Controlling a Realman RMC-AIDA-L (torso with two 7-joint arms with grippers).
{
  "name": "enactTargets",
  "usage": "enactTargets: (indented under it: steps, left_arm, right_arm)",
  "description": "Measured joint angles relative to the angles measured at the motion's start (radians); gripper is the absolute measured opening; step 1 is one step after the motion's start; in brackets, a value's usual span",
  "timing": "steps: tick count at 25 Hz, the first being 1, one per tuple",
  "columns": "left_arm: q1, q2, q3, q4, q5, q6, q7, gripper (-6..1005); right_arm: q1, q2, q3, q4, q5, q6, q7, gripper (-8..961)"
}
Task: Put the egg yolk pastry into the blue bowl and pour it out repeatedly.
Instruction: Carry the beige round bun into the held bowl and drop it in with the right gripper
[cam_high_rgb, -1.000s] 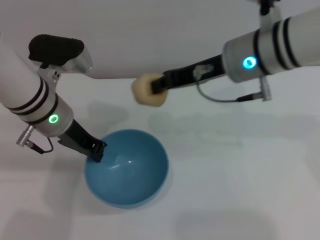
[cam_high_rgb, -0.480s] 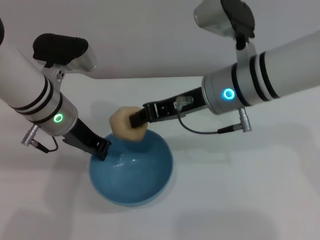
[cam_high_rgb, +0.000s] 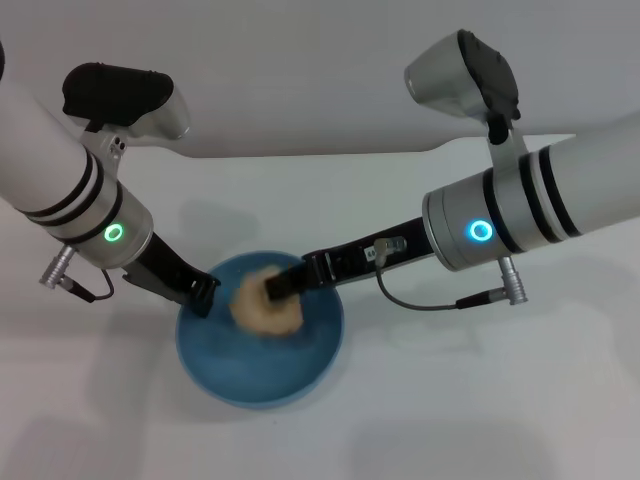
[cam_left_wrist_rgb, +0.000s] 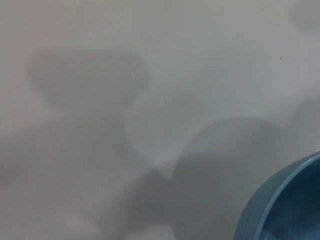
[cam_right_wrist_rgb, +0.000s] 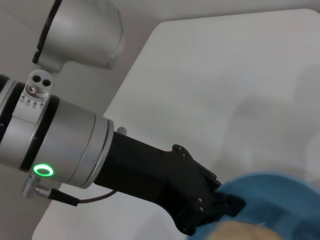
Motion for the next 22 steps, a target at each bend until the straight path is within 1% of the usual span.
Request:
enactTargets:
  steps: [5,8,10,15,19,22]
  left_arm:
    - [0.0,0.0,-0.003,0.0,0.0,0.002,0.005,-1]
    - [0.0,0.001,-0.004,0.001,0.0,0.002,0.006,-1]
    - [0.001,0.001,-0.004,0.004,0.0,0.007,0.006,-1]
    - [0.013,0.001,-0.006,0.009,0.0,0.042,0.007,-1]
    - [0.03,0.001,-0.006,0.021,0.0,0.077,0.012,-1]
    - [0.075,-0.002,0.005,0.072,-0.007,0.134,0.028,-1]
  right_arm:
    - [-0.002,-0.001,0.026,-0.028,0.006,0.0,-0.014,105]
    - [-0.009,-0.002,0.051,-0.032,0.008,0.004,-0.018,199]
    - [-0.023,-0.001,0.085,-0.025,0.018,0.005,-0.02,262]
    - [-0.075,-0.006,0.239,-0.003,0.045,0.049,-0.004,256]
    - [-0.144,-0.008,0.34,0.03,0.042,0.07,-0.003,256]
    - [-0.186,-0.012,0.391,0.014,0.003,0.062,-0.005,257]
